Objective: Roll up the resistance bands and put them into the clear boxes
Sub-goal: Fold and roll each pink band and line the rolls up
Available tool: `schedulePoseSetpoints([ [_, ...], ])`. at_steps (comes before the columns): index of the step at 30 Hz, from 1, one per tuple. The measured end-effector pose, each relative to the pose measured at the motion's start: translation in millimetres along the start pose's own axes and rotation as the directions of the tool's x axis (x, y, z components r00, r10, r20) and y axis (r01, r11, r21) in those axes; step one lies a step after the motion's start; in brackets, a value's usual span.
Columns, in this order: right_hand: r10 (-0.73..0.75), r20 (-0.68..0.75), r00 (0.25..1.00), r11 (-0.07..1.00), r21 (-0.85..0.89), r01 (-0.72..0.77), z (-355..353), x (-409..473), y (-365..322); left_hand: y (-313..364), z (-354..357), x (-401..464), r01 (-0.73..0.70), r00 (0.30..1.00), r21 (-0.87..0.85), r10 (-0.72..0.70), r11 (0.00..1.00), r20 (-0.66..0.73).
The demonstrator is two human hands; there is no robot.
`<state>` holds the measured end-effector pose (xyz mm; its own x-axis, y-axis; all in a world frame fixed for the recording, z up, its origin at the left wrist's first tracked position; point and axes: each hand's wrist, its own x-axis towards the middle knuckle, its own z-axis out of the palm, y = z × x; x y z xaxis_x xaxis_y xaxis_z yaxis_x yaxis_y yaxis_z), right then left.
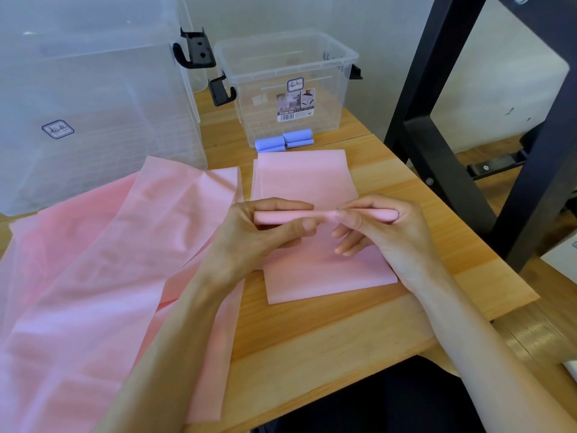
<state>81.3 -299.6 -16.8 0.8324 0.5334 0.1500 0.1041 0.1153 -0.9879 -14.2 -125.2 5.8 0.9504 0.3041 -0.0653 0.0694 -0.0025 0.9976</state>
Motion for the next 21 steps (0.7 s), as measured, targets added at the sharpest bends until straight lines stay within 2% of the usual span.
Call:
schedulePoseSetpoints([
  [7,0.017,-0.014,1.0,1.0,0.019,-0.017,1.2,2.9,1.6,-2.0,0.4,2.1,-0.007,0.996,-0.048,0.002,0.999,-0.087],
  [13,0.002,0.054,0.999,1.0,0.006,-0.002,1.4,2.2,3.5,-5.9,1.8,2.2,0.006,0.997,-0.065,-0.011,0.998,-0.074],
  [21,-0.014,0.033,0.999,1.0,0.002,0.014,0.2,2.2,2.8,-4.4,4.4,0.8,0.022,1.0,-0.082,-0.021,0.996,0.017],
])
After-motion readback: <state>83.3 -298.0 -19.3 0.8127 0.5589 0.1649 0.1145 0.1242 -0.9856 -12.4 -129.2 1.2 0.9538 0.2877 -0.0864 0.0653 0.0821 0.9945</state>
